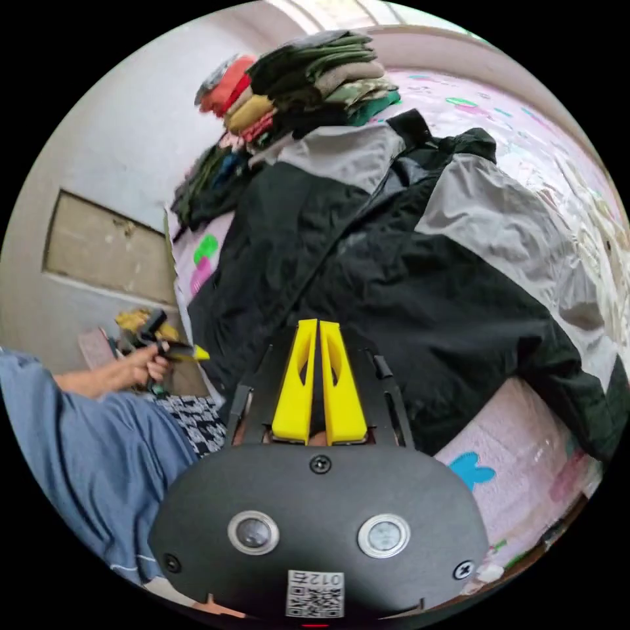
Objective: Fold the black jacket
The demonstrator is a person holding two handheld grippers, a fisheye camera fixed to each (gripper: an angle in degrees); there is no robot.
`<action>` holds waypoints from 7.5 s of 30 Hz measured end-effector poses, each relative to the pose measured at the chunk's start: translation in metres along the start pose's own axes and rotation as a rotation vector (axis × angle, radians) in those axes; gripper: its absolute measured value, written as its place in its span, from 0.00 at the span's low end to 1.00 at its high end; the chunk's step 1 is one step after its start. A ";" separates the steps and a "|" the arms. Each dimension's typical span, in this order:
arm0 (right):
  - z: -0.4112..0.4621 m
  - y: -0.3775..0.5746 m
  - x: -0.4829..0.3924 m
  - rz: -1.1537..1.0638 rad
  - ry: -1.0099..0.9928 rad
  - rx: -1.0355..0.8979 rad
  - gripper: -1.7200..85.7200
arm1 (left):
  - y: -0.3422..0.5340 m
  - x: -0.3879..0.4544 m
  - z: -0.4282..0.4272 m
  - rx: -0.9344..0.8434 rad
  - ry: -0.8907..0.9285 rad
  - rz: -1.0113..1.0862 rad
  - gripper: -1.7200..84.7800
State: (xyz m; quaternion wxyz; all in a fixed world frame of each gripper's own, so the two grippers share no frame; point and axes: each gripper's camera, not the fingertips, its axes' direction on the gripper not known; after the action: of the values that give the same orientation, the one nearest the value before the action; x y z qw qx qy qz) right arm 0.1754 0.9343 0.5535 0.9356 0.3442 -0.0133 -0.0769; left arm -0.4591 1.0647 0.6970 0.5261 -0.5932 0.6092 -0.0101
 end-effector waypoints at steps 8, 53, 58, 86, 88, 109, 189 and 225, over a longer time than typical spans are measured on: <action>0.054 -0.148 0.194 0.412 -0.328 0.352 0.11 | 0.035 0.025 0.010 0.106 -0.152 0.128 0.03; 0.285 -0.453 0.304 -0.352 0.237 -0.453 0.14 | -0.081 0.169 0.012 0.392 -0.532 0.241 0.03; 0.342 -0.432 0.319 -0.376 0.266 -0.663 0.11 | -0.053 0.229 0.035 0.342 -0.601 0.558 0.03; 0.095 -0.313 0.432 -0.377 -0.220 -0.119 0.04 | -0.122 0.284 0.157 0.000 -0.565 0.800 0.12; 0.090 -0.312 0.433 -0.370 -0.216 -0.115 0.04 | -0.126 0.279 0.155 -0.051 -0.507 0.801 0.12; 0.114 -0.376 0.342 -0.327 0.068 -0.166 0.03 | -0.149 0.234 0.107 -0.295 -0.236 0.559 0.02; -0.479 0.077 0.281 0.505 0.512 0.436 0.02 | -0.307 0.558 0.688 -0.062 -1.002 1.287 0.02; -0.776 0.064 0.580 0.668 0.162 0.563 0.02 | -0.323 0.560 0.714 0.105 -0.902 1.149 0.02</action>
State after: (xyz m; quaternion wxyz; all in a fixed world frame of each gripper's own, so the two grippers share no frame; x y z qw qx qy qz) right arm 0.8169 1.3920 -0.0132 0.7770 0.5674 -0.0706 0.2633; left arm 0.3815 0.9951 0.2320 0.6760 -0.1005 0.5471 0.4834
